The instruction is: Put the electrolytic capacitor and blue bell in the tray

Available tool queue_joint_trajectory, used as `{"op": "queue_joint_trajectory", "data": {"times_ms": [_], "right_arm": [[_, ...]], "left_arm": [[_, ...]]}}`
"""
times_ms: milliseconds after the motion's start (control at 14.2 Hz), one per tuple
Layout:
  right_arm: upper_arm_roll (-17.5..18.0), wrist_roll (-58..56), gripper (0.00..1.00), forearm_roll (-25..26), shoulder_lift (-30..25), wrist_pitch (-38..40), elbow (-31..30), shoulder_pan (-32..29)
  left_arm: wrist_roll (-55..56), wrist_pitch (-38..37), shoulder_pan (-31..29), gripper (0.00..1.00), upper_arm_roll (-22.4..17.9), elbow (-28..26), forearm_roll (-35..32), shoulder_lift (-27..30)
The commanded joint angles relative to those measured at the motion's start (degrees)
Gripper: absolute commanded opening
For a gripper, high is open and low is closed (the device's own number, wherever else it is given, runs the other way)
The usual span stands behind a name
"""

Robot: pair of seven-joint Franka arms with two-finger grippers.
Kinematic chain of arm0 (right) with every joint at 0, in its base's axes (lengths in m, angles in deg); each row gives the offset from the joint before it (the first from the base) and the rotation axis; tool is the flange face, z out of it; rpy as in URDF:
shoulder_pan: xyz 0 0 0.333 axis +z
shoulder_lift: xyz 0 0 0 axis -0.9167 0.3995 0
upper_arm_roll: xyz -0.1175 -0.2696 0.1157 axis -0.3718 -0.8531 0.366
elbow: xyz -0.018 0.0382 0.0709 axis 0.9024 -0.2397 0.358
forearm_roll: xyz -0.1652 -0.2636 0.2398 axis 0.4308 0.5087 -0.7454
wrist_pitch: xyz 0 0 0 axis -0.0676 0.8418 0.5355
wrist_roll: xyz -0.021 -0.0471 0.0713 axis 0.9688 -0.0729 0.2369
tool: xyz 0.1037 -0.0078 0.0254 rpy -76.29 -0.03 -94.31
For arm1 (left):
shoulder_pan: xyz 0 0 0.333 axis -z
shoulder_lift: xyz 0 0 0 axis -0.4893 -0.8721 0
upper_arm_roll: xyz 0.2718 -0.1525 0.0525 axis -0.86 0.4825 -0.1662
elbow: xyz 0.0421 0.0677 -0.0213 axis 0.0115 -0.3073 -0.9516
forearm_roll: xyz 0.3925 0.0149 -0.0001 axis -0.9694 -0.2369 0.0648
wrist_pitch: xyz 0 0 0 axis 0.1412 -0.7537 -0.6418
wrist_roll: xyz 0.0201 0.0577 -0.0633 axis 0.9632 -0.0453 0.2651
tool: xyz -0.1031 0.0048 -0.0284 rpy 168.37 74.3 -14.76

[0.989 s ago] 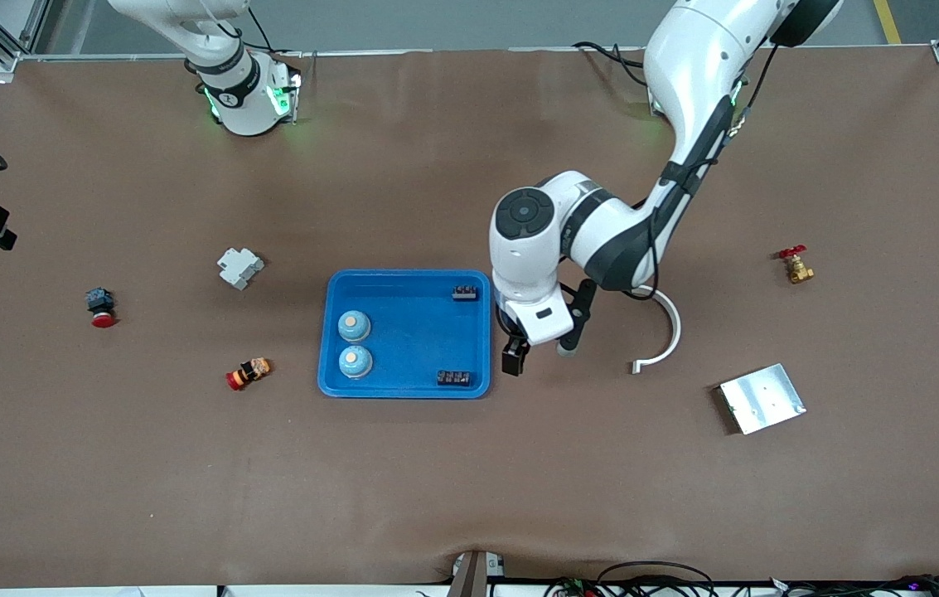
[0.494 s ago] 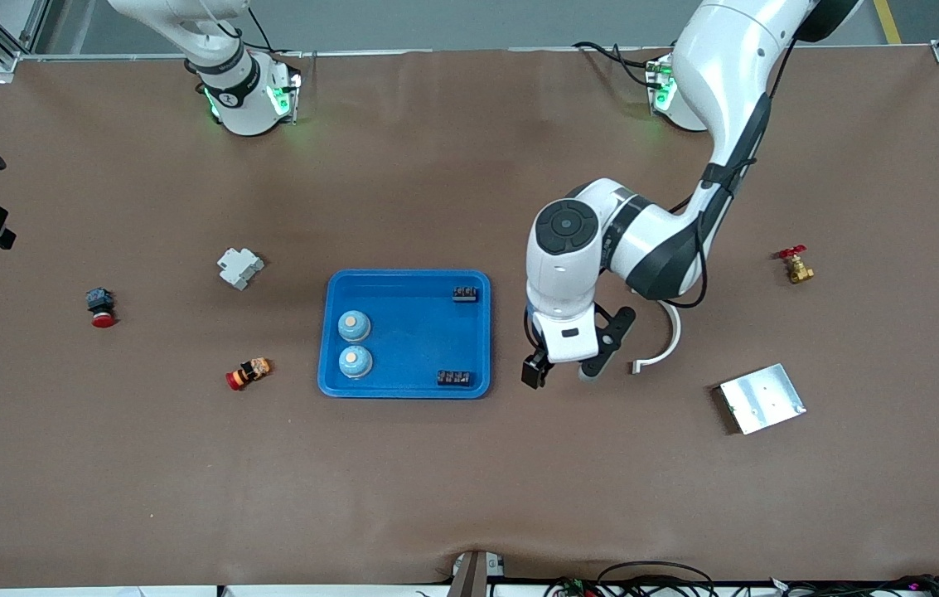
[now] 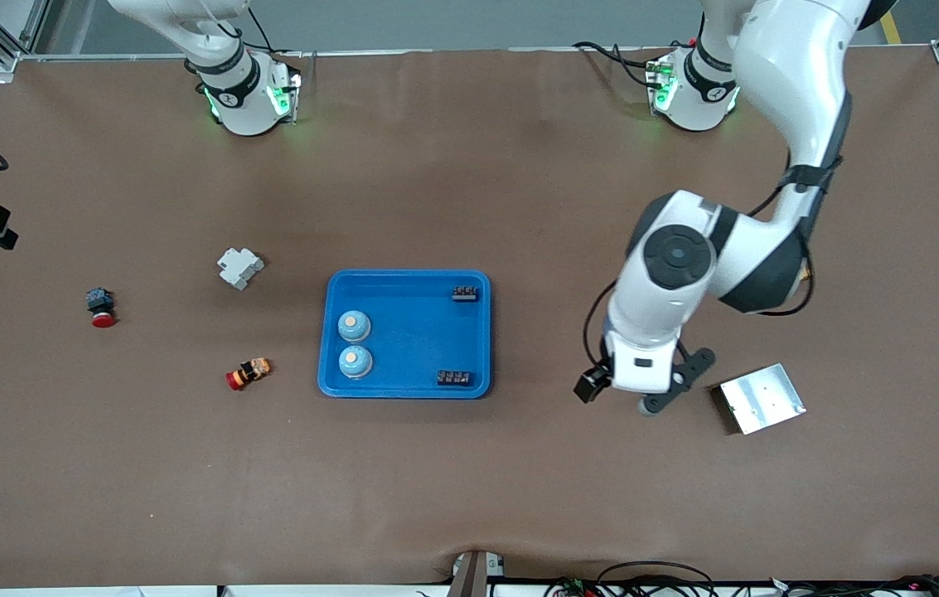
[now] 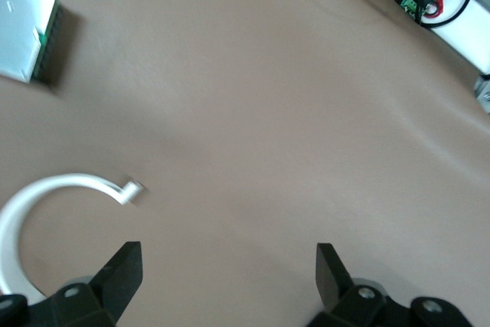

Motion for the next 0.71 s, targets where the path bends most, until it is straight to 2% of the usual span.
{"op": "queue_joint_trajectory", "data": {"times_ms": [0,353,636], "right_arm": [[0.1,-0.3,1.00,0.6,0.8,1.1,1.6,0.5],[0.1,-0.2,1.00,0.5,0.8,1.0,1.6,0.2],[0.1,-0.2,1.00,0.4,0.8,1.0,1.6,0.2]], "left_arm": [[-10.6,-1.5,-3.8,1.00,1.0,-1.4,2.3,2.4],[-31.7,-4.8,-8.6,1.00,0.9,-1.4,2.8,4.4],[-40.7,-4.8,-12.1,1.00,0.9,-1.3,2.9,5.8]]}}
